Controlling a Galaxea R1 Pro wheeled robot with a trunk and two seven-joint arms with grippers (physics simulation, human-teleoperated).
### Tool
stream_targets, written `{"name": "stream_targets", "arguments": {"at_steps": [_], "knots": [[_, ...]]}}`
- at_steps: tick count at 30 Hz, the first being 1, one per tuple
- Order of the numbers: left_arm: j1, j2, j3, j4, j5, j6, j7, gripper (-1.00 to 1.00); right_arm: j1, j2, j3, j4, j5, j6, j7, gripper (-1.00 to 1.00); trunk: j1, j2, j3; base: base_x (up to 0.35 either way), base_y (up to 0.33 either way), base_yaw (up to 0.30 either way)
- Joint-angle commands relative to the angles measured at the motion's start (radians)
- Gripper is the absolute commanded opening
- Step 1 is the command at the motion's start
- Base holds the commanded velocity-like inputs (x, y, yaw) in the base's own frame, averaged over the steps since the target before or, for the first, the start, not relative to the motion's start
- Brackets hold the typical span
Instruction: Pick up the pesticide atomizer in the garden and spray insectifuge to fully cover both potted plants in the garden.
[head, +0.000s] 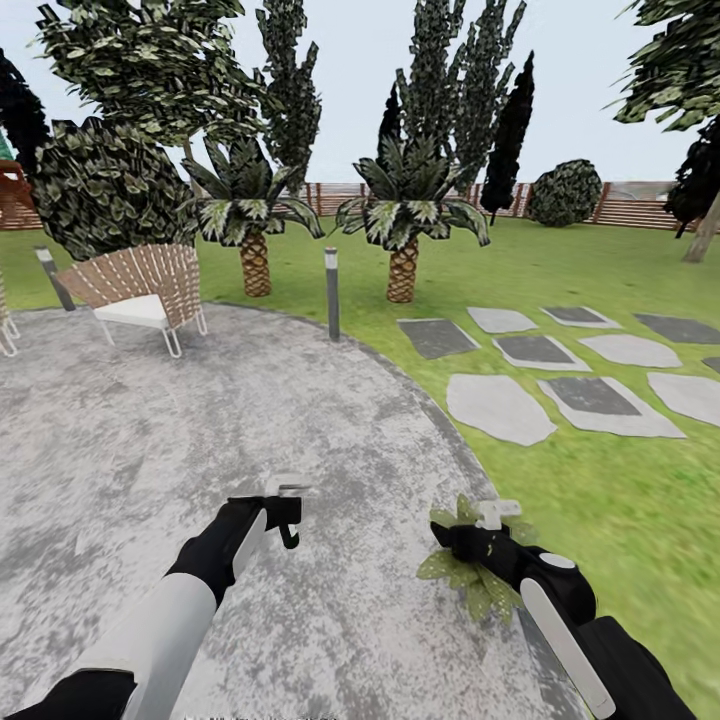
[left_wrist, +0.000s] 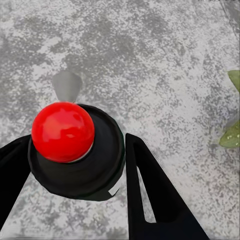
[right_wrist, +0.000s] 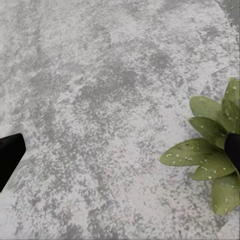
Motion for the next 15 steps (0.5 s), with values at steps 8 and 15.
{"name": "stream_targets", "arguments": {"at_steps": [8, 15], "knots": [[-0.001, 0.0, -0.002, -0.001, 0.003, 0.006, 0.0, -1.0, -0.001, -0.012, -0.008, -0.004, -0.012, 0.004, -0.007, 1.0, 0.0, 0.0, -0.006, 0.0, 0.0, 0.217], [-0.001, -0.001, -0.002, -0.001, 0.003, 0.005, 0.0, -1.0, -0.001, -0.015, -0.033, -0.008, -0.007, 0.006, -0.007, 1.0, 0.0, 0.0, -0.009, 0.0, 0.0, 0.098]]}}
